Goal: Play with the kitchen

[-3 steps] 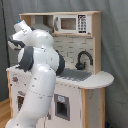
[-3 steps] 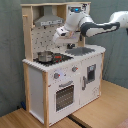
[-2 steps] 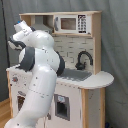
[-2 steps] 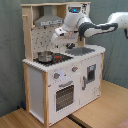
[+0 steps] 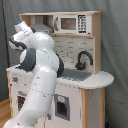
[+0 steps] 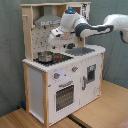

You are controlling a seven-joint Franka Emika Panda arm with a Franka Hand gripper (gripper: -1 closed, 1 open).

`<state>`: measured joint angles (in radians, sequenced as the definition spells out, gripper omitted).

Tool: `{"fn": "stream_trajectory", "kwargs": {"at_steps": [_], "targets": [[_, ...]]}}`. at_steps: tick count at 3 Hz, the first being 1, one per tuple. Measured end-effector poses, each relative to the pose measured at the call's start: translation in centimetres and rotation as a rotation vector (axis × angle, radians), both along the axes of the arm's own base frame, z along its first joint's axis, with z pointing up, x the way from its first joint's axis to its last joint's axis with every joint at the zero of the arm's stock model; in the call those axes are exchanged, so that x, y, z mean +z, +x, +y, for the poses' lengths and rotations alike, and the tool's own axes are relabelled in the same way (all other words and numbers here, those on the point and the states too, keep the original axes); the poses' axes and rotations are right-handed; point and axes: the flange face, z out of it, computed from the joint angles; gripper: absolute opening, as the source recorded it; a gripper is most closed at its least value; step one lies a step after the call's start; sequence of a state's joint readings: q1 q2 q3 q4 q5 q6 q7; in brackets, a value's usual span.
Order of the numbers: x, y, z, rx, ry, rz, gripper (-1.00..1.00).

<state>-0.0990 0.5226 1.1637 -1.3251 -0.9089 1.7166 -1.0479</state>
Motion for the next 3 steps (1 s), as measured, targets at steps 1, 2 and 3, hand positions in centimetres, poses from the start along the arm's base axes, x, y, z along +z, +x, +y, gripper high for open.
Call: {"fn": "stream_trajectory", "kwargs": {"at_steps": [1,2,3], "targets": [[-0.3,0.8,0.9,-0.007,-0.006,0.003,1.00],[-0.4,1.5,1.7,-0.016,-0.012,0.005,1.00],[-0.5,2.0,2.4,-0.028,-0.019,0.008,1.00]]}}
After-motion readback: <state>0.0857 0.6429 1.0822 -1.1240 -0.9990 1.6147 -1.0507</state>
